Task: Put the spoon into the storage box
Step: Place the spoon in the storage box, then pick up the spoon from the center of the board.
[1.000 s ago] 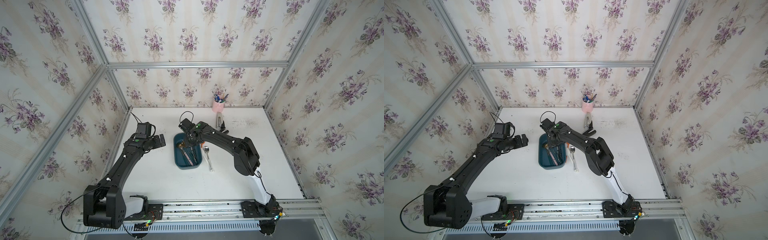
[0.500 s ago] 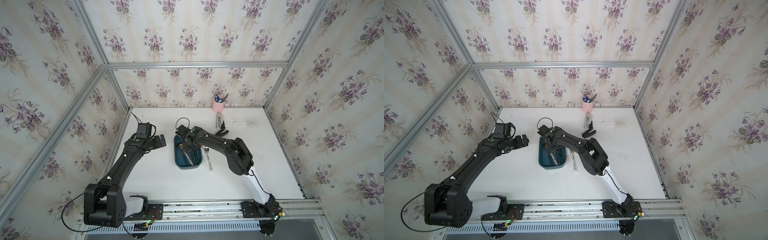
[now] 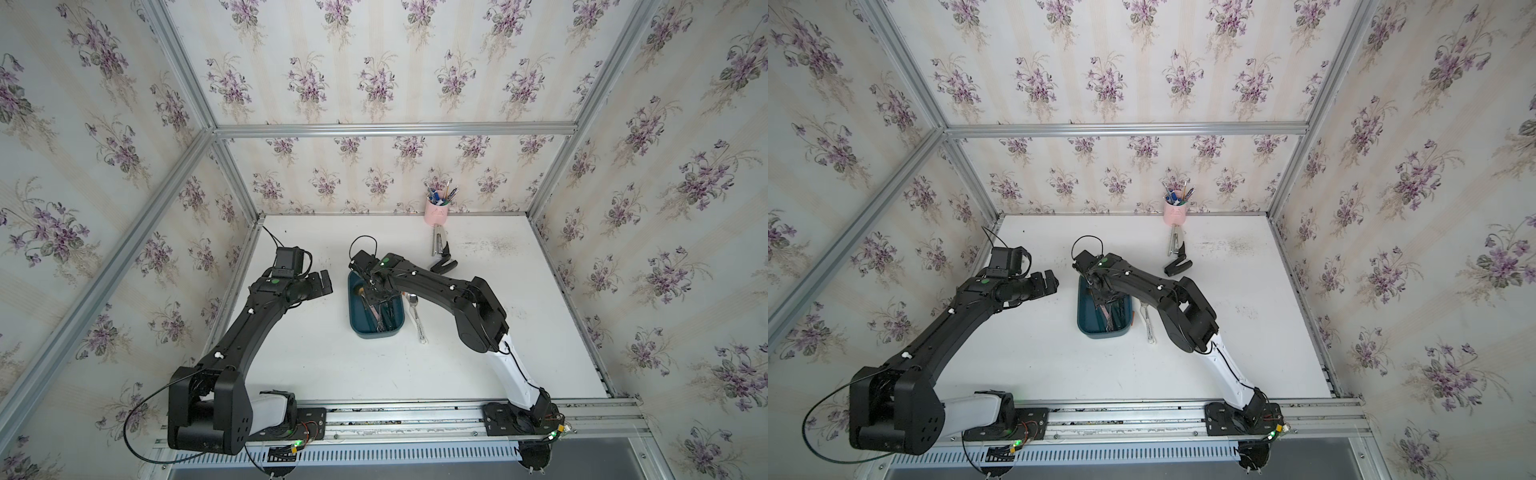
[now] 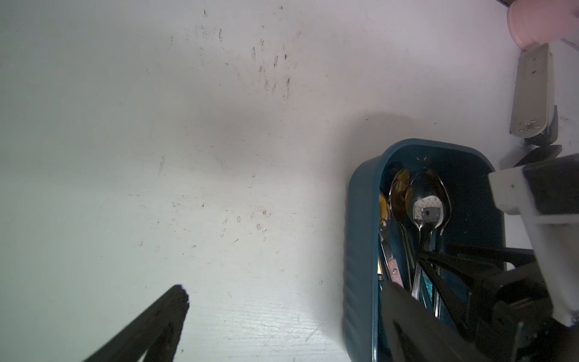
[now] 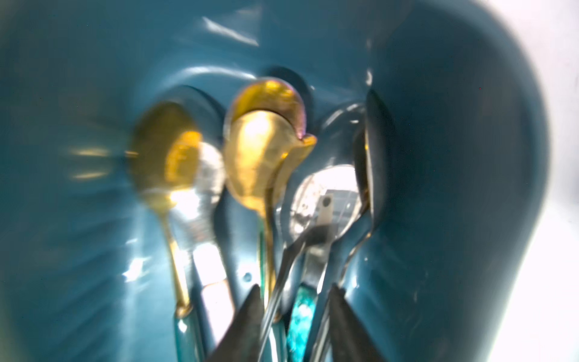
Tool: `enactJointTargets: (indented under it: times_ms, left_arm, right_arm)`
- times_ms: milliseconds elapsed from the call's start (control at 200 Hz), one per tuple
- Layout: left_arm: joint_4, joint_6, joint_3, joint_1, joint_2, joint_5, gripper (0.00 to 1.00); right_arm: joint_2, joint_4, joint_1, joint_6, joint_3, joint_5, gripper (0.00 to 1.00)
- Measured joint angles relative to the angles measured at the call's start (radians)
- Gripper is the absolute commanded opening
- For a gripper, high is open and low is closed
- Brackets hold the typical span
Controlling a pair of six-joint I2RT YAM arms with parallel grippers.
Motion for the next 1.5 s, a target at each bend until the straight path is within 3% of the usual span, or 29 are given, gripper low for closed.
enactJointTargets:
  times_ms: [290,490,804,1129,1499]
  left_arm:
    - [0.003,0.0,0.002,-0.017,-0.003,0.019,1.0]
    - [0.007,0.017,0.039,-0.088,0.021,0.024,1.0]
    - [0.007,0.04,0.079,-0.185,0.068,-0.002,1.0]
    - [0.007,0.052,0.085,-0.238,0.1,-0.029,1.0]
    - [0.006,0.053,0.097,-0.25,0.109,-0.04,1.0]
  right_arm:
    - [-0.11,0.055,0.002,-0.013,-0.067,-0.028,0.47]
    - [-0.311,0.157,-0.024,-0.031,-0.24,-0.045,0.44]
    - [-0.527,0.25,-0.177,-0.028,-0.579,-0.126,0.44]
    - [-0.58,0.409,-0.192,0.063,-0.914,-0.275,0.43]
    - [-0.532,0.51,-0.191,0.104,-0.95,-0.317,0.42]
